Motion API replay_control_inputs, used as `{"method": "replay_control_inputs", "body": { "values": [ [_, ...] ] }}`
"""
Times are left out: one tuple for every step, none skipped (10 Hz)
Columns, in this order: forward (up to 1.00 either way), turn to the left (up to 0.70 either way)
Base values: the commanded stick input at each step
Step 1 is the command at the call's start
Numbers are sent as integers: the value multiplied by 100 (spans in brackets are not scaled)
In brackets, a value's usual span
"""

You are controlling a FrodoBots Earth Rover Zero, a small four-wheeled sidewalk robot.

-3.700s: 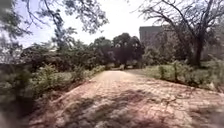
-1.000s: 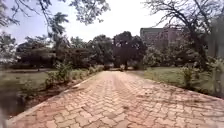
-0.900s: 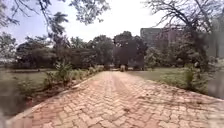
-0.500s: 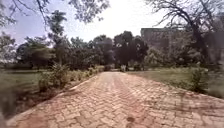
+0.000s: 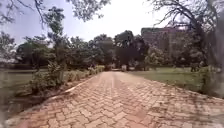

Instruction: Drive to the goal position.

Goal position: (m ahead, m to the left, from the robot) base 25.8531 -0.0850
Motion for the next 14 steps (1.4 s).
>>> {"method": "replay_control_inputs", "body": {
  "values": [
    [70,0],
    [70,0],
    [70,0],
    [70,-29],
    [70,-35],
    [70,-27],
    [70,-12],
    [70,-2],
    [70,0],
    [70,0],
    [70,0],
    [70,0],
    [70,0],
    [70,0]
  ]
}}
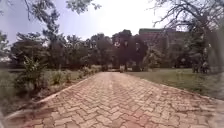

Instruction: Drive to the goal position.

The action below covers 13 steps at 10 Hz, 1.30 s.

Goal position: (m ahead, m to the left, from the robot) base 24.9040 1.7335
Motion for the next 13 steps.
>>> {"method": "replay_control_inputs", "body": {
  "values": [
    [70,0],
    [70,0],
    [70,0],
    [70,0],
    [70,0],
    [70,0],
    [70,0],
    [70,0],
    [70,0],
    [70,0],
    [70,0],
    [70,0],
    [70,0]
  ]
}}
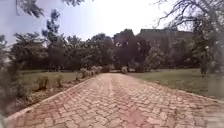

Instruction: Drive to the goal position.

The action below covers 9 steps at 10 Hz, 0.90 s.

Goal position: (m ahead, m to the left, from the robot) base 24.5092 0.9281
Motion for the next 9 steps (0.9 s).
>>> {"method": "replay_control_inputs", "body": {
  "values": [
    [70,0],
    [70,0],
    [70,0],
    [70,0],
    [70,0],
    [70,0],
    [70,0],
    [70,0],
    [70,0]
  ]
}}
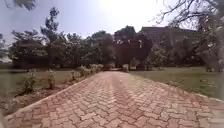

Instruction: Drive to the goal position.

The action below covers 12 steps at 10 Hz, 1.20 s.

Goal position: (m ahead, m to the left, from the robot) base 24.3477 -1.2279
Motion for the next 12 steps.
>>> {"method": "replay_control_inputs", "body": {
  "values": [
    [70,0],
    [70,0],
    [70,0],
    [70,0],
    [70,0],
    [70,0],
    [70,0],
    [70,0],
    [70,0],
    [70,0],
    [70,0],
    [70,0]
  ]
}}
